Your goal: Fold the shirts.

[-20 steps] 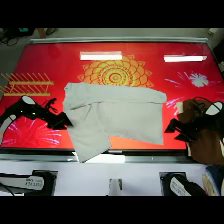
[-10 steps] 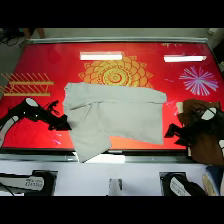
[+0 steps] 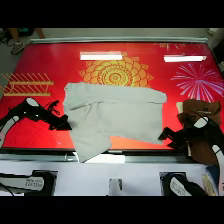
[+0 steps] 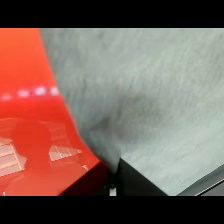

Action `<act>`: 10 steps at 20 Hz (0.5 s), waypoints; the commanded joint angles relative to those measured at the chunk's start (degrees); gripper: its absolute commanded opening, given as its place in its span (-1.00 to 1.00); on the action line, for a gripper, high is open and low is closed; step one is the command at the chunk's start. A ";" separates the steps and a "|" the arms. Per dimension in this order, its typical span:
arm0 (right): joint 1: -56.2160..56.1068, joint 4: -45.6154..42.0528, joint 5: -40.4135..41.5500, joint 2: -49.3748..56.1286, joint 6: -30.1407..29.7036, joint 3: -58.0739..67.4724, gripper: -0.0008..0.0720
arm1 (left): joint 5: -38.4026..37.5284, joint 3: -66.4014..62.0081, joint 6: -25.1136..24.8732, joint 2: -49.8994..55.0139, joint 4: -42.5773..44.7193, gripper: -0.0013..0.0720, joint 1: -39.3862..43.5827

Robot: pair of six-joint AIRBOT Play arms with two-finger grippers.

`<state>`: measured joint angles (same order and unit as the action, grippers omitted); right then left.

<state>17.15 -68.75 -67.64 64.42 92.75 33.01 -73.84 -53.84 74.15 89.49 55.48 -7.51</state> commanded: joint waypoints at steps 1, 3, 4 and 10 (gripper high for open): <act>-0.04 3.43 2.10 2.93 -1.44 -0.90 0.46 | -0.31 -0.04 0.02 -0.28 -0.04 -0.85 0.02; -0.04 6.12 3.91 4.63 -2.51 -0.87 0.25 | -0.39 -0.04 0.02 -0.39 -0.09 -0.85 0.02; -0.04 6.58 5.35 4.74 -2.23 -0.87 0.10 | -0.55 -0.04 0.02 -0.52 -0.09 -0.85 0.02; -0.04 10.67 6.10 4.66 -6.67 0.76 -0.89 | -0.85 -1.77 -2.23 -2.95 -2.56 -0.85 0.00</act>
<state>17.06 -61.04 -61.23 69.01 89.91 32.58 -74.50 -54.35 73.82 88.03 55.20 -7.49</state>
